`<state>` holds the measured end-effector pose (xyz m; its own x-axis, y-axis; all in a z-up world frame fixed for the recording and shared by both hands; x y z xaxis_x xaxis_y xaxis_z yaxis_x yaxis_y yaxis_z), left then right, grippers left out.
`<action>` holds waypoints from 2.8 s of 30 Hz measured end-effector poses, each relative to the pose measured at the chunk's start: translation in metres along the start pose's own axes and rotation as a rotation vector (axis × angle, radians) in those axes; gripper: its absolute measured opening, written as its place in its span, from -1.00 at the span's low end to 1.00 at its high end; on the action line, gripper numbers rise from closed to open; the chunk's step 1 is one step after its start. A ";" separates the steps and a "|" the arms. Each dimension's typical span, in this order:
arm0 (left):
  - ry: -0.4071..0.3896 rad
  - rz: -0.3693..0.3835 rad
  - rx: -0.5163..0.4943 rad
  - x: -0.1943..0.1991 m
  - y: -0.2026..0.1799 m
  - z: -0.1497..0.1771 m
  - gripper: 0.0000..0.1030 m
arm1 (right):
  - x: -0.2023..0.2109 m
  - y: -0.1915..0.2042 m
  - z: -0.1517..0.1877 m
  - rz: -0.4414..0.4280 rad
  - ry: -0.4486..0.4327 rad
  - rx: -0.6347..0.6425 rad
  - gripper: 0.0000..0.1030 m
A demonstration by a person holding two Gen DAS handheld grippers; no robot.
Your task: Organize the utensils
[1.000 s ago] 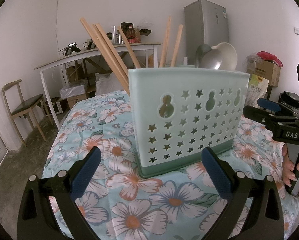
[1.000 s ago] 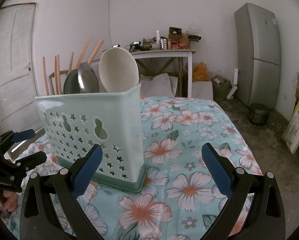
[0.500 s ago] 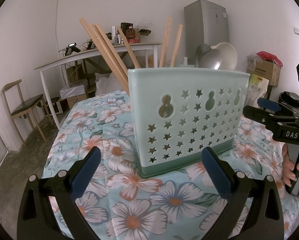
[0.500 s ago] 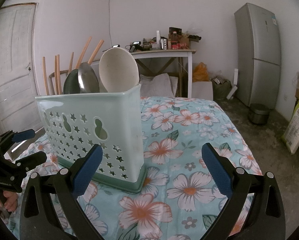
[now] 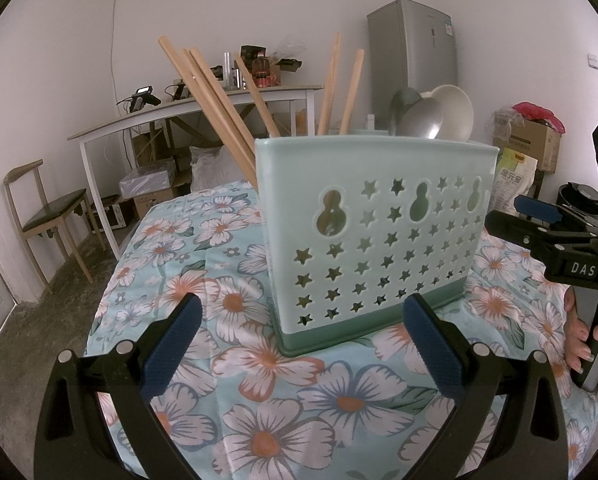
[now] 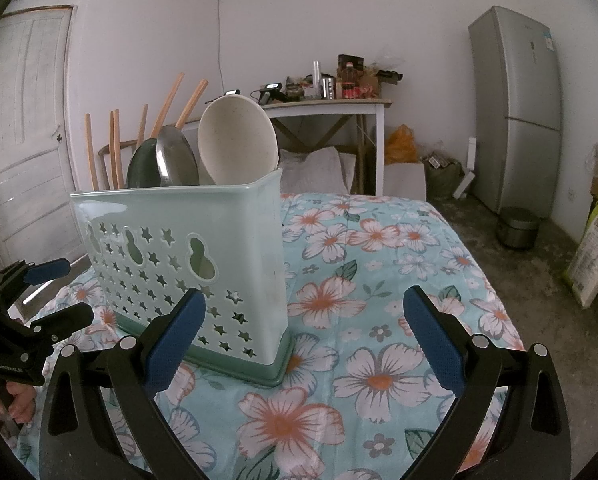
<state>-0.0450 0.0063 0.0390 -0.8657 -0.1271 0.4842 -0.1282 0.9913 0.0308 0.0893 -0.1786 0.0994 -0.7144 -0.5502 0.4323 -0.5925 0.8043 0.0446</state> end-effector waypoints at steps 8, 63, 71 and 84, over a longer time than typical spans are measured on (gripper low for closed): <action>0.000 0.000 0.000 0.000 0.000 0.000 0.92 | -0.001 0.000 -0.001 0.000 -0.001 0.000 0.85; 0.010 -0.010 0.005 -0.005 0.011 -0.003 0.92 | -0.001 0.005 0.001 0.010 -0.002 -0.001 0.85; 0.009 -0.007 -0.001 -0.004 0.009 -0.003 0.92 | 0.000 0.006 0.002 0.010 -0.002 -0.007 0.85; 0.020 0.004 0.003 -0.006 0.009 -0.003 0.92 | -0.003 0.004 0.001 0.005 0.004 -0.019 0.85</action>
<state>-0.0397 0.0157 0.0394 -0.8565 -0.1223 0.5014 -0.1260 0.9917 0.0266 0.0888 -0.1740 0.0977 -0.7160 -0.5449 0.4365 -0.5813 0.8115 0.0595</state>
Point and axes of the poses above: each gripper's, at about its wrist camera, not at the fingertips, and x roughly against the way its jaws point, y to its left, z to its underside, the point moved 1 cm from there along -x, roughly the way its jaws point, and after that the axes turned 1 degree about z, right-handed, at the moved point
